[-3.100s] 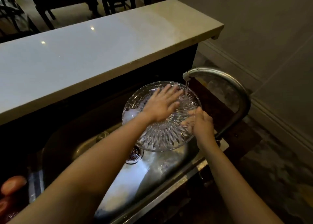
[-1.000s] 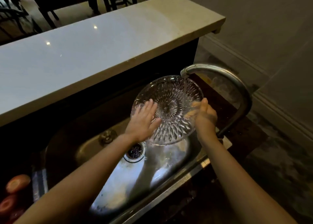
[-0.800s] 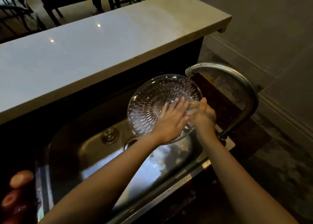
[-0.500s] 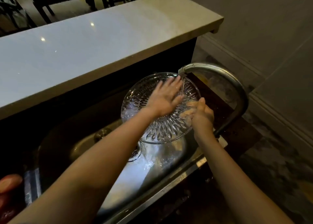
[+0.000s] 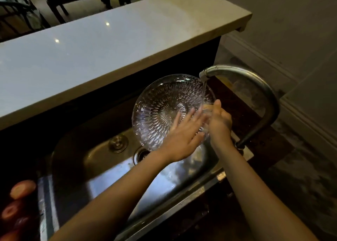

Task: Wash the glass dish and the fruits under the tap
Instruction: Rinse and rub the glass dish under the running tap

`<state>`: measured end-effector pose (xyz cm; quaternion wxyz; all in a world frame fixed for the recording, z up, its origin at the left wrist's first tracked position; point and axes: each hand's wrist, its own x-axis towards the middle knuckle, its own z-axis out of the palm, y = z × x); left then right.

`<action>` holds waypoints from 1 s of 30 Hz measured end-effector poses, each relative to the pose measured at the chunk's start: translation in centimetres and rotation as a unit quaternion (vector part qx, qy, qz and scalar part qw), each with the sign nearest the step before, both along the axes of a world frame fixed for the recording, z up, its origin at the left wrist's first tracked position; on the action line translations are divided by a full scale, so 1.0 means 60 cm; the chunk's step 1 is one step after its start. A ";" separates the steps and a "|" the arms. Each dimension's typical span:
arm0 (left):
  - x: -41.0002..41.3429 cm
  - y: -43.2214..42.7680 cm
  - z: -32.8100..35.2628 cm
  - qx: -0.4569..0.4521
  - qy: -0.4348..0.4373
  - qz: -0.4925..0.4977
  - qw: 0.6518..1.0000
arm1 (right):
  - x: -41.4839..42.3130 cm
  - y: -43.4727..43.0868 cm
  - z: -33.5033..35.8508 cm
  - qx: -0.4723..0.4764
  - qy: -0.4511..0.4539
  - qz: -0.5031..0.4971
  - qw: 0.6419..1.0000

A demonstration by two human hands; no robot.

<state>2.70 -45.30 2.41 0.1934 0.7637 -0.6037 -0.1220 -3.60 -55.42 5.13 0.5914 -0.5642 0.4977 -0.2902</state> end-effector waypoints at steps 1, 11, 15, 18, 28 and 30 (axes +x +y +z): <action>0.002 -0.020 0.007 -0.004 -0.001 0.006 1.000 | -0.002 0.001 0.000 -0.008 0.006 0.004 1.000; 0.188 -0.053 -0.003 0.054 -0.066 0.195 0.977 | -0.042 -0.005 -0.002 0.021 -0.013 -0.023 0.999; 0.209 0.023 -0.005 0.098 0.133 0.358 0.919 | -0.044 -0.024 -0.001 0.007 0.001 -0.041 0.999; 0.200 0.067 0.002 0.027 0.512 0.371 0.774 | -0.035 -0.026 -0.006 0.015 0.018 -0.023 0.999; 0.189 0.132 0.024 -0.175 0.766 0.314 0.533 | 0.026 -0.017 -0.030 -0.248 0.305 0.195 0.898; 0.184 0.137 0.020 -0.198 0.751 0.343 0.528 | 0.035 -0.003 -0.053 -0.337 0.341 0.275 0.833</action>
